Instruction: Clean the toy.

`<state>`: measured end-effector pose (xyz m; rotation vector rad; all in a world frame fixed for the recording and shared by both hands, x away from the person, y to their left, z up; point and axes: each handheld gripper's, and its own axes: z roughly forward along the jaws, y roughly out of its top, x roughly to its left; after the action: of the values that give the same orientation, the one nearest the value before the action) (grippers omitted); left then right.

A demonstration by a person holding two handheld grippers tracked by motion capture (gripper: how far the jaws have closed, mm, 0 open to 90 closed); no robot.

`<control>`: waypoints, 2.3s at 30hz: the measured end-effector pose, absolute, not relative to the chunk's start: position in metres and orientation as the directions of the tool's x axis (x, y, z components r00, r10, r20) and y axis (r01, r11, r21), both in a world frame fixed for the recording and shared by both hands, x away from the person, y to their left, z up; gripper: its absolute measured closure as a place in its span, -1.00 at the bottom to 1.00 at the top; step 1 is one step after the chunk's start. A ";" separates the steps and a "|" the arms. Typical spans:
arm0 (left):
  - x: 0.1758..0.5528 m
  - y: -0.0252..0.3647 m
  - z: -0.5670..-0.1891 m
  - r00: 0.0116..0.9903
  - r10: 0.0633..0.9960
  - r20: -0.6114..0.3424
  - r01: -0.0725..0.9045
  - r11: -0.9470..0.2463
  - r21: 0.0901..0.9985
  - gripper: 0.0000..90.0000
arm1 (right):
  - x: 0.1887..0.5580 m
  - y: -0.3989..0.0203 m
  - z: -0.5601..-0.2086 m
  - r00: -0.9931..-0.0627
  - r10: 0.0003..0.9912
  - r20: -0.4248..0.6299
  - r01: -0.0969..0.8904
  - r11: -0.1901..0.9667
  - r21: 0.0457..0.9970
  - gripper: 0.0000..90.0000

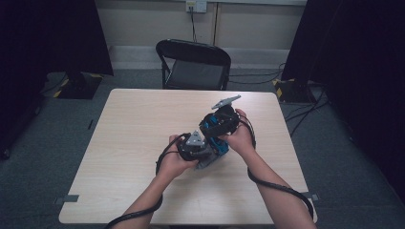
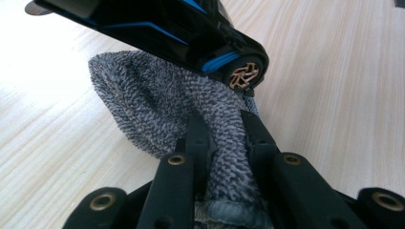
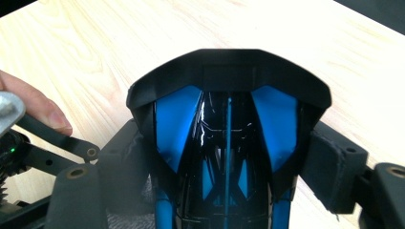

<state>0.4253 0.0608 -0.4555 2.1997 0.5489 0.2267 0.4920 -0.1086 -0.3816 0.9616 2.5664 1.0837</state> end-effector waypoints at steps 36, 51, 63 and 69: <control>0.416 0.046 -0.462 0.908 0.416 -0.043 0.291 -0.555 0.779 0.70 | 0.499 -0.123 -0.368 -0.749 0.658 0.075 0.498 0.485 0.718 -0.43; 0.410 0.040 -0.463 0.929 0.368 -0.039 0.264 -0.584 0.768 0.70 | 0.505 -0.133 -0.368 -0.722 0.686 0.084 0.516 0.454 0.726 -0.43; 0.410 0.050 -0.462 0.920 0.390 -0.029 0.271 -0.582 0.767 0.70 | 0.508 -0.147 -0.366 -0.705 0.705 0.079 0.528 0.447 0.722 -0.43; 0.415 0.067 -0.457 0.905 0.425 -0.017 0.282 -0.570 0.772 0.70 | 0.508 -0.161 -0.373 -0.687 0.720 0.092 0.549 0.433 0.714 -0.43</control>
<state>0.4154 0.0674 -0.4565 2.2122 0.5034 0.2145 0.5076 -0.1615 -0.3727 1.1096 2.4594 1.0975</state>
